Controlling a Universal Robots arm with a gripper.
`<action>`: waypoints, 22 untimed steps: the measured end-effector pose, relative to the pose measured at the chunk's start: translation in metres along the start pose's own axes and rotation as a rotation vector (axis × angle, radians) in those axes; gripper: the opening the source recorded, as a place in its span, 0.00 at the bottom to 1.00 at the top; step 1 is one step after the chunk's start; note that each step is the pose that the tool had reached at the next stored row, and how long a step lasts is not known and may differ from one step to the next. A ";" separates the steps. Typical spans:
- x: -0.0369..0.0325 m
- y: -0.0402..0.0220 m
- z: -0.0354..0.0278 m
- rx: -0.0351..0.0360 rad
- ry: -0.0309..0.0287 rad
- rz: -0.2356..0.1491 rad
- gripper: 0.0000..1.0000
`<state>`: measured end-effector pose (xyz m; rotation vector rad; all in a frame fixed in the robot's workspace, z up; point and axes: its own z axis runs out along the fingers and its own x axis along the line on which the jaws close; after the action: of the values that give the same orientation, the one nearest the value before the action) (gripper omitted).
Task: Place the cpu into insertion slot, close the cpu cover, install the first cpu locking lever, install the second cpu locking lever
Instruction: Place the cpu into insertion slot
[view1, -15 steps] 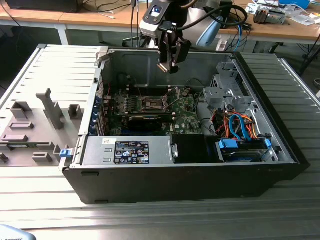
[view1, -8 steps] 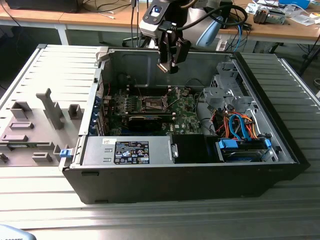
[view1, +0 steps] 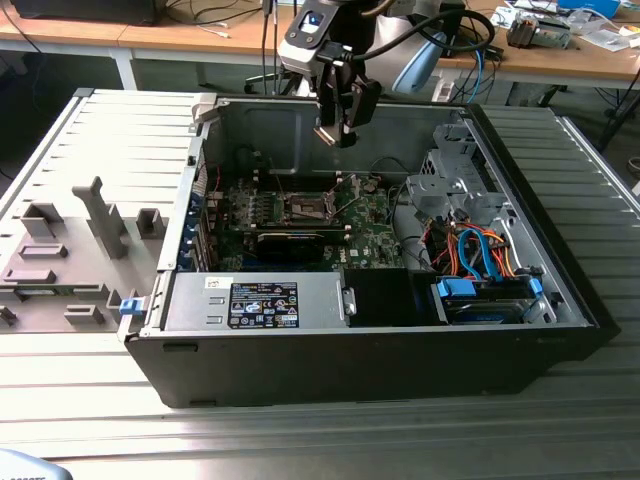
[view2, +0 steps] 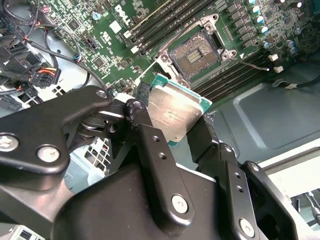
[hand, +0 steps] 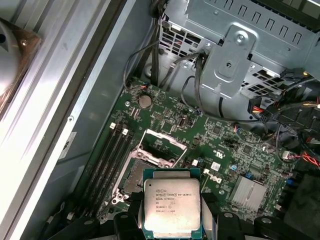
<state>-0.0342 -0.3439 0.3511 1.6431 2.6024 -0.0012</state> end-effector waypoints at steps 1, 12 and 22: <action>0.0000 0.0000 0.0000 0.0001 -0.0003 0.001 0.55; 0.0000 0.0000 0.0001 0.0022 -0.0039 0.010 0.55; 0.0000 0.0000 0.0002 0.0037 -0.0065 0.017 0.55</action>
<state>-0.0342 -0.3439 0.3510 1.6629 2.5855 -0.0105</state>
